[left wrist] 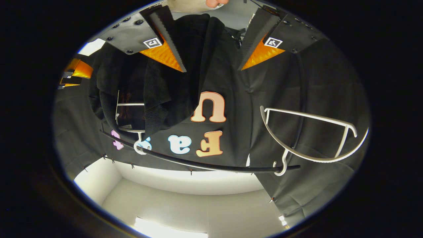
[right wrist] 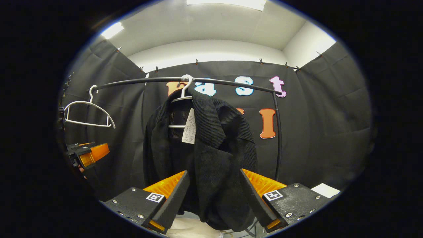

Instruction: Grasp the clothes on the hanger with both hands and then place them into the laundry hamper below.

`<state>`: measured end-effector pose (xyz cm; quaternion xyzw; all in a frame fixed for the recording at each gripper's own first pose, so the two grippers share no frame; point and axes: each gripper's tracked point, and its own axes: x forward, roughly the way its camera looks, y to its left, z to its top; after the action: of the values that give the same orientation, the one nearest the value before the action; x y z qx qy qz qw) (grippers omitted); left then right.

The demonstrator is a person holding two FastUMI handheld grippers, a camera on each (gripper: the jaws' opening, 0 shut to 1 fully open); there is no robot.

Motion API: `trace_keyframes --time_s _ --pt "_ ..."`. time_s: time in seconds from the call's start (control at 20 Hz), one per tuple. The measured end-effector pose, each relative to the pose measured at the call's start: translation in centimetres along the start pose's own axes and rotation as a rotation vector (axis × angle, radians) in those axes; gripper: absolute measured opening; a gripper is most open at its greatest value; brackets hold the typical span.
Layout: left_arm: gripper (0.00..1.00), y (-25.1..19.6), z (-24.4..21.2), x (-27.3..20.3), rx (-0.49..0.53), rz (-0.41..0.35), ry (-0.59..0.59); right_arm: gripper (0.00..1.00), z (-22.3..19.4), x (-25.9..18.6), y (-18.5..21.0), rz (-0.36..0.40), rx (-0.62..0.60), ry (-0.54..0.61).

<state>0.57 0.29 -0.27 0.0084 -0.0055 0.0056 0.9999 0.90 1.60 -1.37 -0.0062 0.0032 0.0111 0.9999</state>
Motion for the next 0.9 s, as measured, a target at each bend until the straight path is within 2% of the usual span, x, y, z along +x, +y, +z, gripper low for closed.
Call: trace_keyframes --time_s 0.05,0.1,0.15,0.3,0.35,0.4,0.65,0.9 --pt "0.92 0.1 0.1 -0.1 0.001 0.002 -0.001 0.93 -0.1 0.0 0.0 0.002 -0.001 0.001" --pt "0.92 0.2 0.1 -0.1 0.002 0.003 -0.003 0.99 -0.2 0.0 0.2 0.003 -0.002 0.003" --pt "0.92 0.2 0.2 -0.2 0.002 0.004 -0.003 0.93 -0.2 0.0 0.3 0.007 -0.003 0.005" --pt "0.92 0.6 0.3 -0.1 0.005 0.014 -0.008 0.93 -0.4 0.4 0.6 0.018 -0.005 0.007" --pt "0.92 0.6 0.3 -0.2 0.006 0.018 -0.008 0.99 -0.4 0.6 0.8 0.023 -0.007 0.008" --pt "0.92 0.6 0.3 -0.2 0.007 0.019 -0.007 0.93 -0.6 1.0 1.0 0.03 -0.009 0.012" --pt "0.92 0.9 0.2 -0.3 0.002 0.024 -0.004 0.93 -3.0 4.5 1.8 0.045 -0.036 0.068" --pt "0.92 1.6 0.0 -0.9 -0.013 0.03 0.004 0.93 -6.3 8.9 1.8 0.013 -0.033 0.132"
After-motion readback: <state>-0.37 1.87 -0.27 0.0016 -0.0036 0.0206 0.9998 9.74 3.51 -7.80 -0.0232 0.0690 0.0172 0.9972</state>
